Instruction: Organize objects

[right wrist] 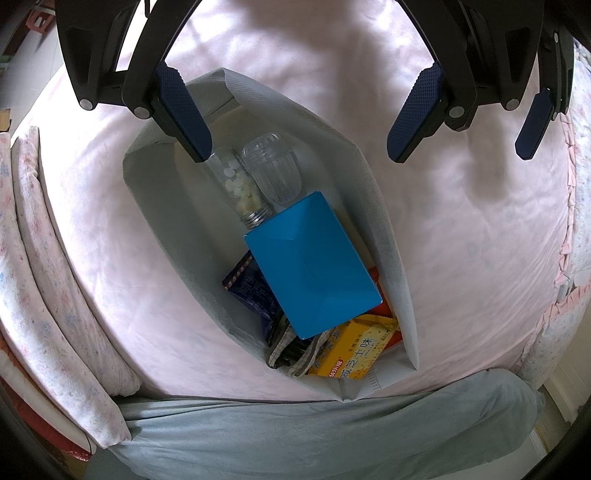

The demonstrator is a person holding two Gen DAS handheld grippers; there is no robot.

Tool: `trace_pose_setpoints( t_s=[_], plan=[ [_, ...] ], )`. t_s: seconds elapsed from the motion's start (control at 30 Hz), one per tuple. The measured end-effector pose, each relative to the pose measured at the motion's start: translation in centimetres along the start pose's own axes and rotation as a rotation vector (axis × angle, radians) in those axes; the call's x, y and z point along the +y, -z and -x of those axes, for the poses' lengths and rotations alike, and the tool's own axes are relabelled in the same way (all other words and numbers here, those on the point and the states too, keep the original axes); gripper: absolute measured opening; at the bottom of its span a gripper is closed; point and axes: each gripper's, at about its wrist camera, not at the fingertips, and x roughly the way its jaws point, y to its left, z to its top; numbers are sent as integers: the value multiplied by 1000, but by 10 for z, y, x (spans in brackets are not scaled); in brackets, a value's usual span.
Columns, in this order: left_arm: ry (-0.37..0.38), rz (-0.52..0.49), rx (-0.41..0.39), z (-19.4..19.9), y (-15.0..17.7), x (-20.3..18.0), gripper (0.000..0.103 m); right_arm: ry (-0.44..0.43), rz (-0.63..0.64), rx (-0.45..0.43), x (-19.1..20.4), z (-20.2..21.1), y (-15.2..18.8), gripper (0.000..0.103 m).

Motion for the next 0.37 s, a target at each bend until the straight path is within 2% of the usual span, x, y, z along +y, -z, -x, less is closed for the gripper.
trace_pose_setpoints(
  t_s=[0.37],
  plan=[
    [10,1,-5,0,1,0,85,-2,3,-1,0,0,0,96]
  ],
)
